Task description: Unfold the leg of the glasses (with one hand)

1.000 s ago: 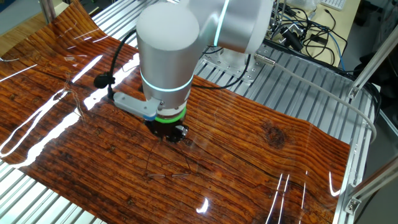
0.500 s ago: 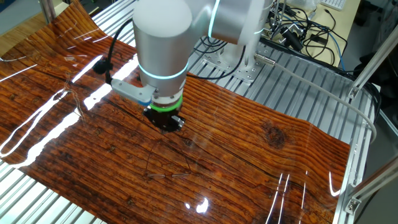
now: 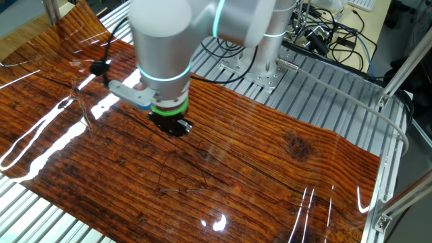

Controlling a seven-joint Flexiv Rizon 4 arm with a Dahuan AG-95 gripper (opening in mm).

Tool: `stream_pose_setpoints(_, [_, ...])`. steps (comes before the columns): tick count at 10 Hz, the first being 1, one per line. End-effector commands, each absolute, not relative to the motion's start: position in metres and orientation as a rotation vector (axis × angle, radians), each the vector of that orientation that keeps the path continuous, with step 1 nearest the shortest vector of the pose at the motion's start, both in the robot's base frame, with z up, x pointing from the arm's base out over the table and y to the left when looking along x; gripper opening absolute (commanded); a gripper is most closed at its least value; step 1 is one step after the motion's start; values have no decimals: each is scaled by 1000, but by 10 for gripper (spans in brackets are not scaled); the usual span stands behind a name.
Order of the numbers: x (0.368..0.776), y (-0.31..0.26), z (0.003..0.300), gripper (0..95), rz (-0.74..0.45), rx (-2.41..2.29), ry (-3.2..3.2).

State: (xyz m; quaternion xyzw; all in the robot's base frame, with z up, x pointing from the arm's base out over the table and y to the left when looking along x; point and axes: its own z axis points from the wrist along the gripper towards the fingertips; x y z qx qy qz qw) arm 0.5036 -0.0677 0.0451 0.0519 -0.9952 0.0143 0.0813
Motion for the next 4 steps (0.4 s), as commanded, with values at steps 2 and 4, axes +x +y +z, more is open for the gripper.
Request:
stream_pose_setpoints(2, [492,-73,45,0,53,124,-2985])
stream_pose_setpoints(4, [488,-77,43,0,57,136,-2983])
